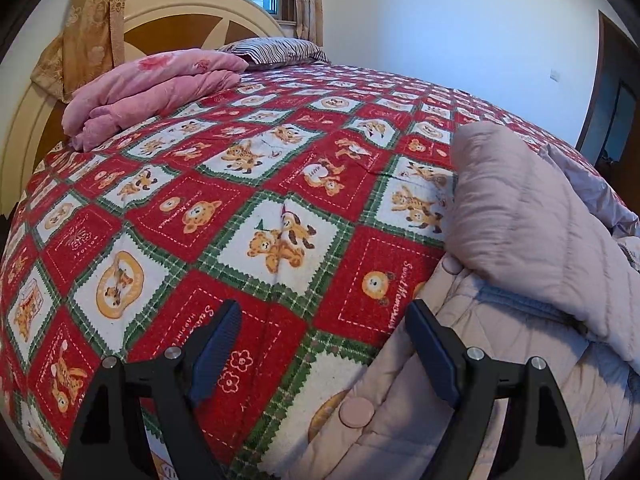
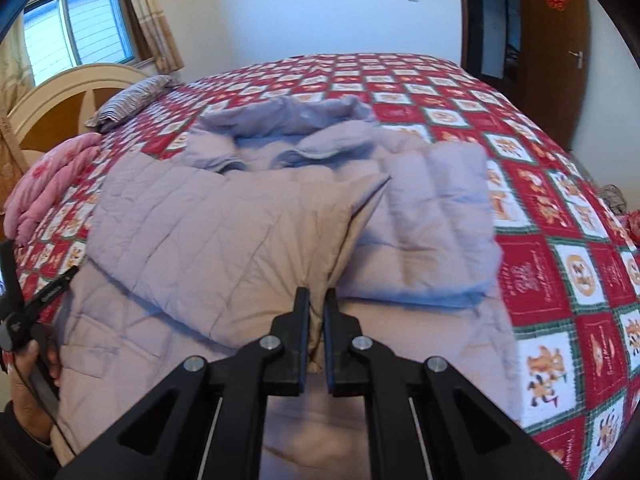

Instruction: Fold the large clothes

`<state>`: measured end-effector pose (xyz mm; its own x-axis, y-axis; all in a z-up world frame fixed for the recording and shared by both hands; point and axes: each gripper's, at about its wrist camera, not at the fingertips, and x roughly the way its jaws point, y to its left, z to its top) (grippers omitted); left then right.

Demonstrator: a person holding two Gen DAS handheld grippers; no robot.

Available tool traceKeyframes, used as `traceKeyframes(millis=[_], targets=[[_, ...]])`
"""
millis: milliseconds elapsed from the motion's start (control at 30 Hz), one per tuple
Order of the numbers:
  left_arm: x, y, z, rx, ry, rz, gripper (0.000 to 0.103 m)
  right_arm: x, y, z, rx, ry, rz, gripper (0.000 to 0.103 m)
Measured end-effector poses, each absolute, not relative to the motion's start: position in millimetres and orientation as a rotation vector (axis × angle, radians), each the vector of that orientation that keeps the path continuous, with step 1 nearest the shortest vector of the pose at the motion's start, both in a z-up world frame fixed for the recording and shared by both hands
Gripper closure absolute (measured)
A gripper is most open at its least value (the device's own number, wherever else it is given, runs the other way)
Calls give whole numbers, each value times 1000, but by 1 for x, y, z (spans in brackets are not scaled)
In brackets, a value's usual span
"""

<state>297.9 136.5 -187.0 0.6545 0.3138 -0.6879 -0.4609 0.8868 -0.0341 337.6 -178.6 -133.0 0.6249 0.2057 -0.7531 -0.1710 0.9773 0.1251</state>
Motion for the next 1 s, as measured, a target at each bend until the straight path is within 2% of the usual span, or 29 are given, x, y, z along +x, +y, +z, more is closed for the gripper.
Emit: traceKeyframes(millis=[467, 500, 533, 567, 600, 667, 800, 900, 1000], targets=[[312, 131, -181, -140, 839, 387, 19, 334, -201, -155, 12, 914, 165, 93], [313, 130, -171, -133, 837, 382, 19, 333, -202, -153, 16, 914, 160, 84], [314, 128, -161, -130, 824, 375, 19, 332, -206, -148, 28, 908, 148, 65], [314, 126, -147, -129, 798, 360, 19, 330, -208, -144, 40, 896, 144, 57], [314, 122, -134, -130, 769, 344, 19, 326, -214, -137, 57, 868, 129, 55], [320, 108, -102, -116, 697, 308, 19, 321, -221, -121, 74, 823, 91, 55], [355, 72, -71, -97, 637, 225, 19, 323, -222, -94, 129, 731, 71, 64], [385, 55, -81, -113, 647, 221, 19, 340, -201, -93, 118, 721, 107, 71], [416, 43, -115, -45, 712, 271, 19, 361, -182, -106, 156, 750, 169, 72]])
